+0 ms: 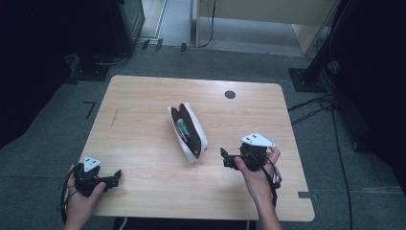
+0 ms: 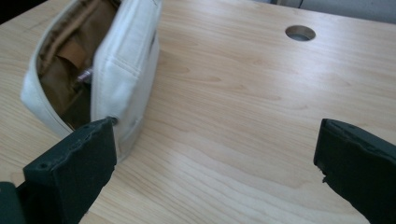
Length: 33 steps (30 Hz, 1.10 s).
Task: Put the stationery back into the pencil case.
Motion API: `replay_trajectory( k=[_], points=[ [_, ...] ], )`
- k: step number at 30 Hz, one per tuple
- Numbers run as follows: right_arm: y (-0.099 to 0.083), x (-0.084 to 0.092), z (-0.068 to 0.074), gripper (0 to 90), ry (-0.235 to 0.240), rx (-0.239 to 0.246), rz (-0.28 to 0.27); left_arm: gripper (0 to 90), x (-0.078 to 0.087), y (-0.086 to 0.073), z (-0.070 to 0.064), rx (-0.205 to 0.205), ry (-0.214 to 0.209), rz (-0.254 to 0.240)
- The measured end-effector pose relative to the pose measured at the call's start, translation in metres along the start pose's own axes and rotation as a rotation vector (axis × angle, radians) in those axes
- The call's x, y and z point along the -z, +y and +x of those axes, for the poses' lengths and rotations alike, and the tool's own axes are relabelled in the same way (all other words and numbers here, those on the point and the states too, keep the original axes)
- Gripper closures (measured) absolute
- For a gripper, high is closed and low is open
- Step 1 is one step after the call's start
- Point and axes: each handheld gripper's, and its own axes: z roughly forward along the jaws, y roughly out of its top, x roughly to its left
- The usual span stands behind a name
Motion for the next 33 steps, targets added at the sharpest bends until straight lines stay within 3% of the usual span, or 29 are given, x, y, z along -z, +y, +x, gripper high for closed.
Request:
replay_trajectory(
  k=[33],
  points=[
    [-0.072, 0.020, -0.080, 0.0, -0.139, -0.108, 0.088, 0.0, 0.000, 0.000, 0.000, -0.001, 0.001, 0.000]
  ],
)
